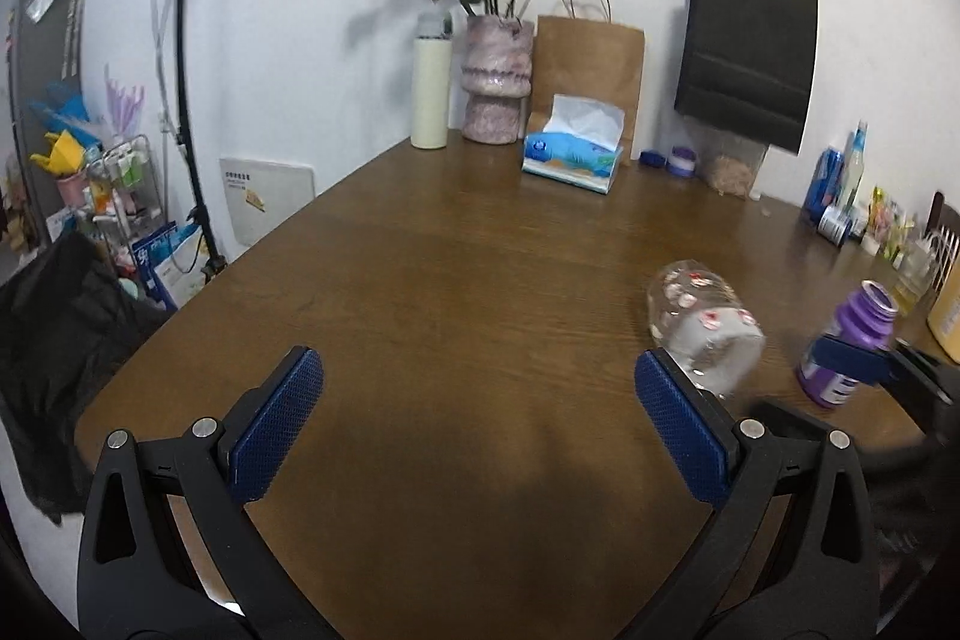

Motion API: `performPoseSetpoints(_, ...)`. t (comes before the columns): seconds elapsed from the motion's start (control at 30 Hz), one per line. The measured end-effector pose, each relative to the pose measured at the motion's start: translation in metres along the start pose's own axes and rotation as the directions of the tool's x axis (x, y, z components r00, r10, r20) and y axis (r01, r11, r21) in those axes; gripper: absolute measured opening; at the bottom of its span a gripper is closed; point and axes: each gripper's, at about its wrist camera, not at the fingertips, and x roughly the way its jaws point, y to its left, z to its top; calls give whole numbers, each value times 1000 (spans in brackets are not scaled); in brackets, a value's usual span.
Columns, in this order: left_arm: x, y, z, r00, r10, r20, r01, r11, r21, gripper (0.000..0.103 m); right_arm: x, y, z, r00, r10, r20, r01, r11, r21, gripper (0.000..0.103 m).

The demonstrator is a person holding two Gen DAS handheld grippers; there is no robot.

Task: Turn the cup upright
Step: 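Reach the right gripper to the sideways clear cup and close on it, then lift the cup with the right gripper toward the left gripper while the left gripper closes on it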

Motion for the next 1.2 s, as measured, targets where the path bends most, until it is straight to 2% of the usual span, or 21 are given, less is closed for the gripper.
performPoseSetpoints(0.07, 18, -2, 9, 999, 36, -37, -34, 998, 52, 103, 28, -6, 13, 999, -36, -24, 36, 999, -7, 88)
performPoseSetpoints(0.13, 29, 0, 14, 998, 34, -54, -31, 998, 51, 103, 56, -17, 22, 994, -79, -79, 80, 997, 8, 88)
performPoseSetpoints(0.2, 38, 5, 17, 997, 15, -81, -13, 1000, 25, 103, 72, -28, 26, 992, -46, -117, 53, 997, 56, 88)
performPoseSetpoints(0.23, 42, 7, 18, 996, 13, -93, -12, 1000, 11, 103, 78, -32, 27, 992, -25, -125, 35, 996, 77, 85)
performPoseSetpoints(0.27, 46, 7, 19, 995, 5, -98, -4, 1000, 4, 103, 84, -35, 28, 991, -19, -135, 31, 995, 91, 78)
performPoseSetpoints(0.33, 51, 6, 21, 995, -11, -99, 11, 1000, 4, 103, 87, -37, 27, 991, -17, -129, 29, 995, 97, 75)
performPoseSetpoints(0.4, 55, 3, 20, 995, -24, -99, 25, 1000, 5, 103, 84, -31, 24, 992, 19, -128, -10, 997, 70, 74)
performPoseSetpoints(0.5, 65, -1, 19, 988, -68, -140, 65, 998, -26, 103, 75, -17, 18, 987, 80, -139, -80, 997, 10, 74)
performPoseSetpoints(0.6, 71, -6, 19, 979, -103, -177, 96, 994, -46, 103, 61, 0, 6, 974, 169, -153, -180, 982, -64, 74)
performPoseSetpoints(0.67, 72, -15, 22, 973, -133, -189, 131, 991, -24, 103, 55, 6, 1, 969, 192, -157, -207, 974, -87, 74)
performPoseSetpoints(0.77, 72, -28, 26, 969, -188, -162, 193, 981, 17, 102, 49, 10, -4, 958, 226, -174, -246, 964, -100, 75)
performPoseSetpoints(0.8, 75, -33, 27, 965, -209, -159, 215, 976, 24, 99, 48, 11, -6, 955, 237, -177, -258, 960, -109, 75)
performPoseSetpoints(0.9, 88, -47, 23, 946, -229, -228, 246, 968, 49, 81, 43, 14, -10, 952, 254, -169, -276, 953, -126, 76)
performPoseSetpoints(1.0, 94, -58, 18, 924, -275, -267, 305, 949, 76, 78, 43, 18, -13, 947, 276, -166, -301, 942, -146, 76)
performPoseSetpoints(1.1, 99, -58, 15, 925, -270, -267, 301, 950, 82, 75, 47, 22, -14, 939, 289, -185, -322, 930, -177, 77)
performPoseSetpoints(1.13, 103, -55, 14, 925, -259, -278, 288, 955, 69, 71, 48, 22, -14, 941, 285, -183, -317, 930, -185, 78)
performPoseSetpoints(1.2, 107, -48, 15, 924, -259, -280, 280, 959, 36, 71, 48, 19, -13, 945, 276, -178, -311, 927, -211, 81)
